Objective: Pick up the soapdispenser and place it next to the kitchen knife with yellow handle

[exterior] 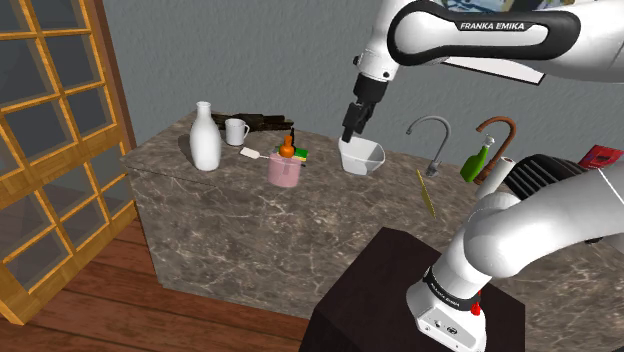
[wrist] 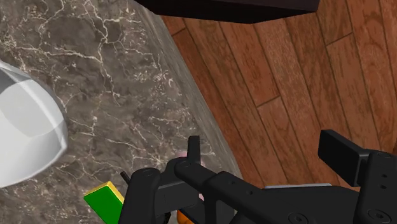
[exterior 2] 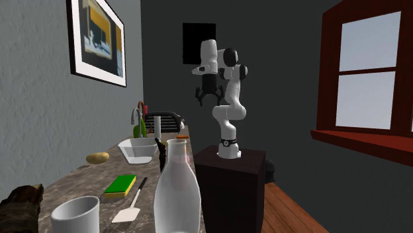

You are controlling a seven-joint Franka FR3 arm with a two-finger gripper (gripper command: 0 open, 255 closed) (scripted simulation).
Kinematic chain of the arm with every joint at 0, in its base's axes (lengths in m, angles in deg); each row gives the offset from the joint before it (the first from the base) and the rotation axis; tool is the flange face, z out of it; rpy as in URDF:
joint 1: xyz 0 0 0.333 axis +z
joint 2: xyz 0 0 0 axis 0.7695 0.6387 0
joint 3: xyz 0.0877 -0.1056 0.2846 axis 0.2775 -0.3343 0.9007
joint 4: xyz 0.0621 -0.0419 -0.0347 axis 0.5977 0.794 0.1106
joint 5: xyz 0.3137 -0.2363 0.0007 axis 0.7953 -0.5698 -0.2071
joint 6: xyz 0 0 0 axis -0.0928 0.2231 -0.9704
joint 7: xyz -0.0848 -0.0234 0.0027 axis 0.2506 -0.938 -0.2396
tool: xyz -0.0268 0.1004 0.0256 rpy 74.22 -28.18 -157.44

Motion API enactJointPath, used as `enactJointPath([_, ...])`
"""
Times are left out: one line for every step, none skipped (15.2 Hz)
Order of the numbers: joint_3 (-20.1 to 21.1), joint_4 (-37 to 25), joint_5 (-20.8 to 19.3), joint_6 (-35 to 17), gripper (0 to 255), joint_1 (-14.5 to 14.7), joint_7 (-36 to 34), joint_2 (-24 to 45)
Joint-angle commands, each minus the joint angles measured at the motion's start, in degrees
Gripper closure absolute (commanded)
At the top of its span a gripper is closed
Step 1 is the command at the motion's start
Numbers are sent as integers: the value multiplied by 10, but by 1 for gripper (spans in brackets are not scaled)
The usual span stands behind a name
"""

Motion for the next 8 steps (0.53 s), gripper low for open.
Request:
enactJointPath([0,-6,-5,-33,0,0,7,40])
enactJointPath([0,-10,-8,-48,0,-1,11,60])
enactJointPath([-1,-15,-10,-62,0,-2,15,80])
enactJointPath([-2,-20,-13,-75,0,-2,20,100])
enactJointPath([-3,-27,-16,-88,0,-3,24,120])
enactJointPath([-4,-34,-19,-100,0,-4,27,141])
enactJointPath([-4,-42,-22,-112,0,-5,31,162])
enactJointPath([-5,-51,-24,-124,0,-5,35,183])
